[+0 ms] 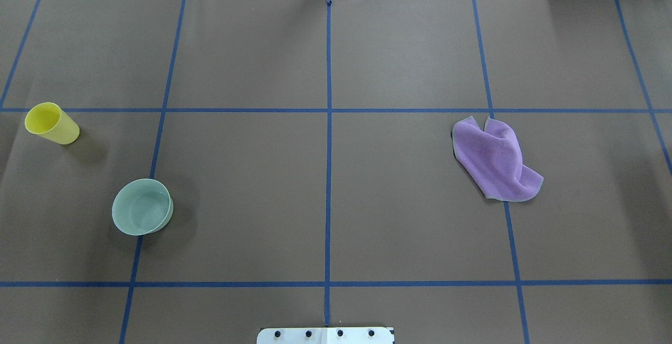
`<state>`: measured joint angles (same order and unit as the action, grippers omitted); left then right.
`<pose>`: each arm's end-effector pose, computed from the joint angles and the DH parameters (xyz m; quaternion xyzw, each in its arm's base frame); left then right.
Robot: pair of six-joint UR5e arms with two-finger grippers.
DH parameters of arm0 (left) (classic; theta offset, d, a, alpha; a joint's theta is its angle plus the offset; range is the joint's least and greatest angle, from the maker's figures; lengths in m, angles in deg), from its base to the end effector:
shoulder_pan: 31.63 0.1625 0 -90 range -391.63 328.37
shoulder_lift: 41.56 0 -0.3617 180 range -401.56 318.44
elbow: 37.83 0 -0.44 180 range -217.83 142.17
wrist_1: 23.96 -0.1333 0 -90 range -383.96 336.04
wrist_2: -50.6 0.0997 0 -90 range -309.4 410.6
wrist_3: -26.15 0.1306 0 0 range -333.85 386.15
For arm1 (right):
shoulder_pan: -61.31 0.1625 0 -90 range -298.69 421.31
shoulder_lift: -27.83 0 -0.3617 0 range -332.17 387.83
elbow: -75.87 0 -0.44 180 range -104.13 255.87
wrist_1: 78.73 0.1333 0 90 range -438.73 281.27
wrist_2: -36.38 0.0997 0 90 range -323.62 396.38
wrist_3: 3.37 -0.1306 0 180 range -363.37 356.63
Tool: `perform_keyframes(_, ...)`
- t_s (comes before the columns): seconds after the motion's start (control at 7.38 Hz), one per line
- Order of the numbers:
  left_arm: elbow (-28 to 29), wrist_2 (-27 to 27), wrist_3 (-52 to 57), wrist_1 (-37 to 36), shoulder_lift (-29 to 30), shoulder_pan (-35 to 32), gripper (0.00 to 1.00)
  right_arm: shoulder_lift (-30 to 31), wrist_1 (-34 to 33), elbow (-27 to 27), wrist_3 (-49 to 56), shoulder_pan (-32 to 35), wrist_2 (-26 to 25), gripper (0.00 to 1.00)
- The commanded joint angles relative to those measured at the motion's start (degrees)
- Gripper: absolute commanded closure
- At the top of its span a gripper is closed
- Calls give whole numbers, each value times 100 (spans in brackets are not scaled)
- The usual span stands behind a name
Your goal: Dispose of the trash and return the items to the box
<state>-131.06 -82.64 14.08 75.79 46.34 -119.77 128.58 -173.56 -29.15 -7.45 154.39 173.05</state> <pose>-0.0262 -0.5437 0.5899 0.0430 0.3748 -0.0476 0.9249 0.0635 -0.4674 0.5757 -0.0079 -0.3960 0.0593 0.9163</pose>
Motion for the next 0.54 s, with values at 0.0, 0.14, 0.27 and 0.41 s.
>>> perform_keyframes(0.0, -11, 9, -6, 9, -35, -1, 2, -2, 0, -35, 4, 0, 53, 0)
perform_keyframes(0.14, -2, 9, -6, 0, -9, -1, 2, -2, 0, -27, 4, 0, 97, 0)
perform_keyframes(0.27, -20, 9, -6, 0, 0, -1, 2, -2, 0, -9, -5, 0, 106, 0)
perform_keyframes(0.41, -46, 17, -6, 0, 26, -1, 2, 6, 9, -27, -14, 0, 150, 0)
